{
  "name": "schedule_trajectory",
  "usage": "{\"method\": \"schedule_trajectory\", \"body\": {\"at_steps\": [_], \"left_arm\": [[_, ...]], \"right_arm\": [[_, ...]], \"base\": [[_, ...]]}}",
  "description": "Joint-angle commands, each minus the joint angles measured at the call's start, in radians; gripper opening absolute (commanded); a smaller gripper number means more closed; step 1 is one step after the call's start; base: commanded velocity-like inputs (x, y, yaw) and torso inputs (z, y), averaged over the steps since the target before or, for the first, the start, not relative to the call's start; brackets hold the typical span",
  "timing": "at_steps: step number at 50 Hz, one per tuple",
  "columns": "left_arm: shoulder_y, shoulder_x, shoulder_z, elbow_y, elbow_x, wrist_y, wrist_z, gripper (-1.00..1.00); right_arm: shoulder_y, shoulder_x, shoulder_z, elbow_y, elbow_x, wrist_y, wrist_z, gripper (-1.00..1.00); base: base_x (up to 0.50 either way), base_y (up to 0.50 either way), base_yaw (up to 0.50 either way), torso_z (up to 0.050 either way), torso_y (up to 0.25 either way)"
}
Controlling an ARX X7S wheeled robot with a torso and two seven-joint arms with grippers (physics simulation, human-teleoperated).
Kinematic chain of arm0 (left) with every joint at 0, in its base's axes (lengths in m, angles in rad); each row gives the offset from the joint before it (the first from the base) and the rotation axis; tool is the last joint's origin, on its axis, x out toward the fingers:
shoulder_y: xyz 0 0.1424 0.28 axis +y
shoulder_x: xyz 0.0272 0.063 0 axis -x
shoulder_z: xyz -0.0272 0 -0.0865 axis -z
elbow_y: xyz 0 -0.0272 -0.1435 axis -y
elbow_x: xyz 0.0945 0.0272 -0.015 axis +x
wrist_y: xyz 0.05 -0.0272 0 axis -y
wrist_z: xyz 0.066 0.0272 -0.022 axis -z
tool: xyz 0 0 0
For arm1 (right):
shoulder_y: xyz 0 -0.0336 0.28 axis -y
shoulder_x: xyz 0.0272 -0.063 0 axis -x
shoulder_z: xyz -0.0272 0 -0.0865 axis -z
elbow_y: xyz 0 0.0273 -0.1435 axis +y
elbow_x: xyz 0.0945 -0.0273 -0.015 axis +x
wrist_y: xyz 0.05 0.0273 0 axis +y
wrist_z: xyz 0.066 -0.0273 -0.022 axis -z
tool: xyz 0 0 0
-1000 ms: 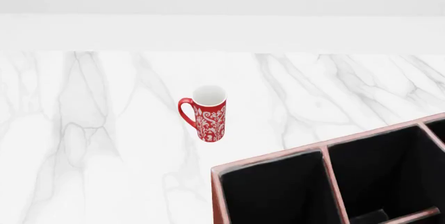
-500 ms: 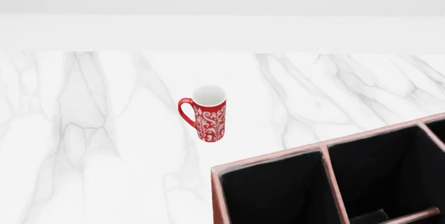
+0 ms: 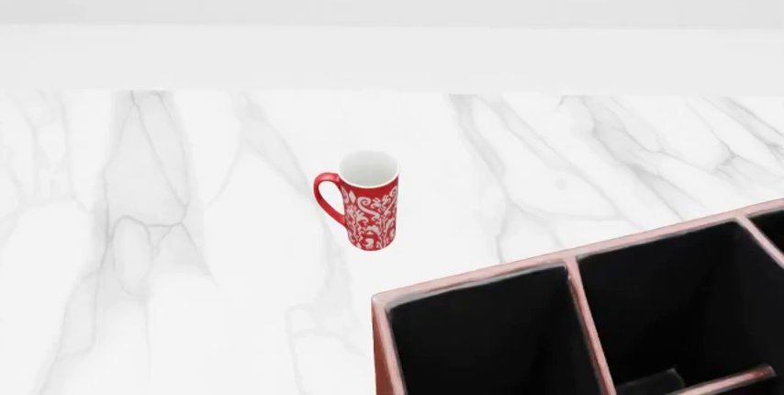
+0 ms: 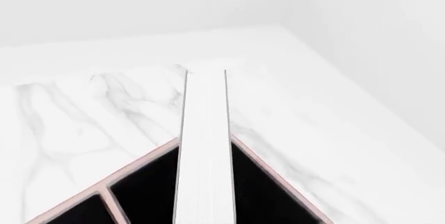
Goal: Pick up the book and place it in the right compartment of the caddy.
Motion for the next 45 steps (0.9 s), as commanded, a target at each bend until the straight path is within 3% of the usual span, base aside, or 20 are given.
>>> {"method": "schedule_trajectory", "body": {"at_steps": [1,45], "left_arm": [[0.002,0.0,-0.001,0.001,-0.001,0.001,-0.001,1.0],[0.0,-0.006,0.033,-0.004,0.023,0.004,-0.01,1.0]], "right_arm": [[-0.019,0.006,0.015,-0.002,-0.047,-0.018,-0.011,-1.0],[-0.13,-0.09,-0.089,0.073,-0.234,-0.182,-0.173,-1.0]], "base": [[0.0,0.0,0.0,0.0,0.0],[0.0,0.0,0.0,0.0,0.001]]}}
